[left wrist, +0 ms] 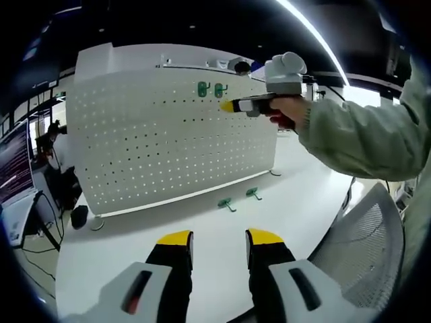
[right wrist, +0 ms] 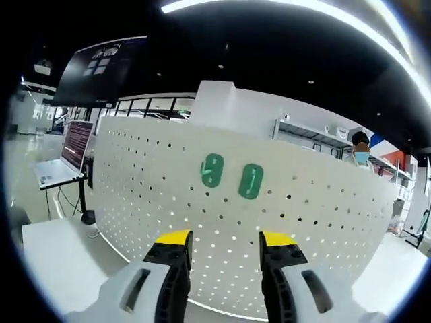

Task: Insert the hook assembly into the mounting plate slot until the hook locks in place.

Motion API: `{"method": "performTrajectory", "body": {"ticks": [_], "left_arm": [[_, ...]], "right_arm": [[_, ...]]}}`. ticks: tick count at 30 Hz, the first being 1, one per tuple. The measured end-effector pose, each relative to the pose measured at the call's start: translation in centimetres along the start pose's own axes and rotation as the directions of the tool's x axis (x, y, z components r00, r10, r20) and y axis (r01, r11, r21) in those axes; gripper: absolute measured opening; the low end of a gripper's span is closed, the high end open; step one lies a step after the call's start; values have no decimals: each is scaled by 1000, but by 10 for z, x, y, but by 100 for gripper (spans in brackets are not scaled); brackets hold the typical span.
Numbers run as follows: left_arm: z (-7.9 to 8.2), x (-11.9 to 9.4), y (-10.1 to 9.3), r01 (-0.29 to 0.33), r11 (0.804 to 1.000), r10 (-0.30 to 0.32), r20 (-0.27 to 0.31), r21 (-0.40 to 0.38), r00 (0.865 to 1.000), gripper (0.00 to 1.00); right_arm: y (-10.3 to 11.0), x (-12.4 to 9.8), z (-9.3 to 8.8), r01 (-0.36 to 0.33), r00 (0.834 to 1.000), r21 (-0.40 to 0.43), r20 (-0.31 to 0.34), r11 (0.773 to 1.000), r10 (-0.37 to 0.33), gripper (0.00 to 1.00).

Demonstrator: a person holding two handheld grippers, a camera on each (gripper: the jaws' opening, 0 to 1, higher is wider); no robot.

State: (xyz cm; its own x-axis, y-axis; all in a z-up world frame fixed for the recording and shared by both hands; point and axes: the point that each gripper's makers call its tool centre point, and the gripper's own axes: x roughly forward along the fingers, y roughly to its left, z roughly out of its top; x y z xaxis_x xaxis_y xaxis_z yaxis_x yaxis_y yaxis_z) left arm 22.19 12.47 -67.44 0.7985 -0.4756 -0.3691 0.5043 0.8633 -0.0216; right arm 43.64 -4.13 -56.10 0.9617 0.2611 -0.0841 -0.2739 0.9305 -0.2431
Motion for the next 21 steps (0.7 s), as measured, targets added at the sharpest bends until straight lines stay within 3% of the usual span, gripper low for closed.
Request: {"method": "performTrajectory", "body": {"ticks": [7, 21], "left_arm": [[-3, 1, -4, 20, 1000, -20, -15, 4, 1000, 32], [-5, 1, -5, 14, 999, -13, -29, 37, 1000, 32]], "right_arm": [[12, -21, -20, -52, 997, 45, -54, 998, 55, 39], [38, -73, -74, -141, 973, 106, -170, 984, 157, 41]]}}
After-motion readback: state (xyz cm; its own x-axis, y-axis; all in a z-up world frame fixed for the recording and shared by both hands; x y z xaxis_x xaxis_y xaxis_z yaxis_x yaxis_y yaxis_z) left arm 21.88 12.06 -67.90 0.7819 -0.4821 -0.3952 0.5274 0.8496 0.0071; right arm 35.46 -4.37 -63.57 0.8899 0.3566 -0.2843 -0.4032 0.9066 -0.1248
